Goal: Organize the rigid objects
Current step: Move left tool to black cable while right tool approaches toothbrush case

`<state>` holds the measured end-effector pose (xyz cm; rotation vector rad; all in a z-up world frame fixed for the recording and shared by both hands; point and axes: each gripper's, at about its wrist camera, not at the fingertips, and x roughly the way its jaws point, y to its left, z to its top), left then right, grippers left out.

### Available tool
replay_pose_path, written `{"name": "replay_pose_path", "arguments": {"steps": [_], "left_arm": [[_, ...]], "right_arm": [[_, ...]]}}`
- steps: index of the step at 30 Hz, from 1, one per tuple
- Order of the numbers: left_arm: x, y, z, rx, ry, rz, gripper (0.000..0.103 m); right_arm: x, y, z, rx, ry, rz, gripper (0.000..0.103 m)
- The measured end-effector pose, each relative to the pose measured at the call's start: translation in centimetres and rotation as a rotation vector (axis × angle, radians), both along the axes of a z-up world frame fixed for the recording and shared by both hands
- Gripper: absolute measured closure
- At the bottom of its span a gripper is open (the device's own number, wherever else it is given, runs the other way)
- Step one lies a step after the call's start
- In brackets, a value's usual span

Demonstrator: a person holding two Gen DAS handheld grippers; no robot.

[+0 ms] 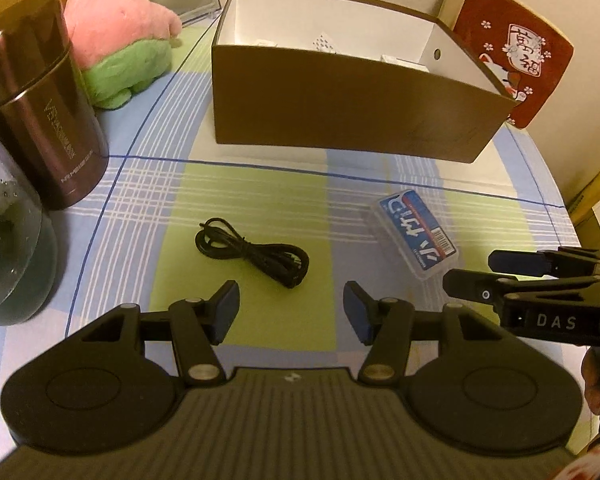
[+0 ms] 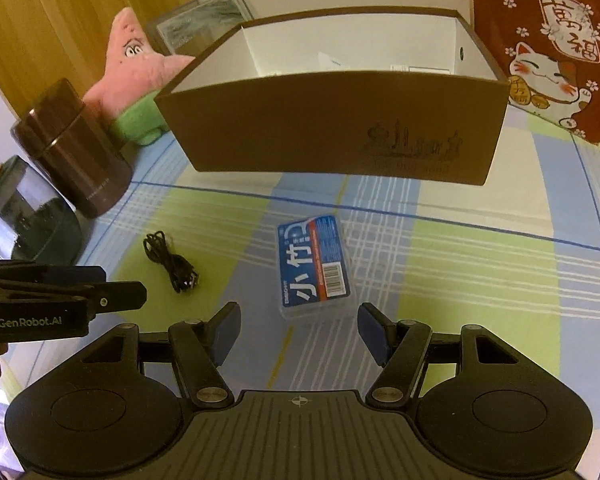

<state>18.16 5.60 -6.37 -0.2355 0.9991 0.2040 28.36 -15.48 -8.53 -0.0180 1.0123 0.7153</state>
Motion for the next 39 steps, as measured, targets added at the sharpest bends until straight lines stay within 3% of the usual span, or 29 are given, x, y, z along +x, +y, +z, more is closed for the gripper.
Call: {"name": "replay_pose_path", "arguments": {"steps": [11, 29, 35, 39], "left_arm": [[1.2, 0.5, -2.0, -0.007, 0.032, 0.024, 0.05], [4.0, 1.4, -4.7, -0.021, 0.067, 0.032, 0.049], [5.5, 1.5, -5.7, 0.0, 0.054, -0.017, 0.051], [6.3, 1.5, -6.0, 0.023, 0.029, -0.076, 0.057]], "right_arm": [[1.8, 2.5, -2.3, -0.078, -0.044, 0.053, 0.041], [3.8, 4.6, -5.4, -0.125, -0.059, 0.104, 0.041], [4.2, 4.2, -5.7, -0.127, -0.064, 0.099, 0.042], [4.3, 3.9, -5.5, -0.127, -0.071, 0.091, 0.049]]}}
